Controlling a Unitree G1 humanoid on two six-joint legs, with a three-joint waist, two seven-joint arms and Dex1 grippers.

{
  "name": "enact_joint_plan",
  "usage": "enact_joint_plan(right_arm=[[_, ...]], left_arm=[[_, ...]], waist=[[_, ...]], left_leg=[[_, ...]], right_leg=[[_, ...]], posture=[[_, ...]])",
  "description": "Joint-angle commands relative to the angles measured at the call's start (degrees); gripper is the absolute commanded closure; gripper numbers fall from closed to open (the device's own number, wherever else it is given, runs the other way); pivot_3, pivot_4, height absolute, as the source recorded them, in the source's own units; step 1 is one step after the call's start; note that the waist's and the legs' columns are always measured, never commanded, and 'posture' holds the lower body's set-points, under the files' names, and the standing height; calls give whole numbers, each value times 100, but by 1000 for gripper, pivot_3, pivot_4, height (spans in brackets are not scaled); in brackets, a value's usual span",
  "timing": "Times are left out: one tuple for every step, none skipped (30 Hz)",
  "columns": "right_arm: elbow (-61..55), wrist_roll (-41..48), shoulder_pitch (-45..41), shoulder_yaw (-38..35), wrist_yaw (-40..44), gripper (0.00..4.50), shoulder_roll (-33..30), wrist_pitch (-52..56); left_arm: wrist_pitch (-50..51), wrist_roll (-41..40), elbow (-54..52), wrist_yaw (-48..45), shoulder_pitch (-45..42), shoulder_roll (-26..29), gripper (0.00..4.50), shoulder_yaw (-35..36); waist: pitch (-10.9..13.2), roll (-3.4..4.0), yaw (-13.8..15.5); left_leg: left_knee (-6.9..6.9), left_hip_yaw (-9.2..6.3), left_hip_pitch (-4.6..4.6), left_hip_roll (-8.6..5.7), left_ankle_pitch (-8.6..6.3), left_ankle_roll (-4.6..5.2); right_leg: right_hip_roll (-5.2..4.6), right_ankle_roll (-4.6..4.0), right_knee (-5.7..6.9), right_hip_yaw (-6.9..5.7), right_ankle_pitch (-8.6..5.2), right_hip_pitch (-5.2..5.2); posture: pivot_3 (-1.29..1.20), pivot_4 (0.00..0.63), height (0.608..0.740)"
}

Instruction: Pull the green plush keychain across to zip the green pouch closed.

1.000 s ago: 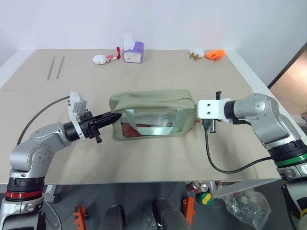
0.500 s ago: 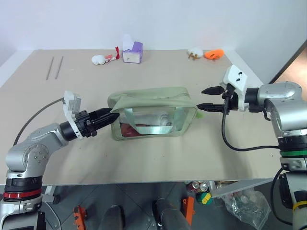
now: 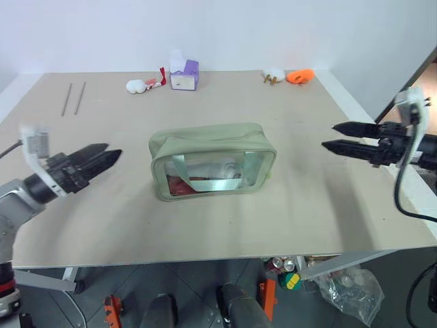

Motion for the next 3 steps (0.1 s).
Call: enact_joint_plan(right_arm=[[-473, 256, 243, -252, -201, 818, -102, 144], [-542, 256, 312, -236, -255, 818, -101, 138], [-609, 286, 365, -234, -300, 818, -86, 159]], left_arm=[[-71, -46, -56, -16, 94, 88, 762, 199], [-75, -54, -90, -3, 120, 70, 762, 194], [-68, -61, -123, -10, 145, 59, 762, 168]], waist=[[-2, -4, 1], [-2, -4, 1], [-2, -4, 1]], left_leg=[[1, 0, 0, 0, 0, 0], [2, 0, 0, 0, 0, 0], [2, 0, 0, -1, 0, 0]], right_leg=[[-1, 0, -1, 0, 0, 1], [-1, 0, -2, 0, 0, 3], [-3, 0, -2, 0, 0, 3]], posture=[[0, 150, 740], [0, 150, 740], [0, 150, 740]])
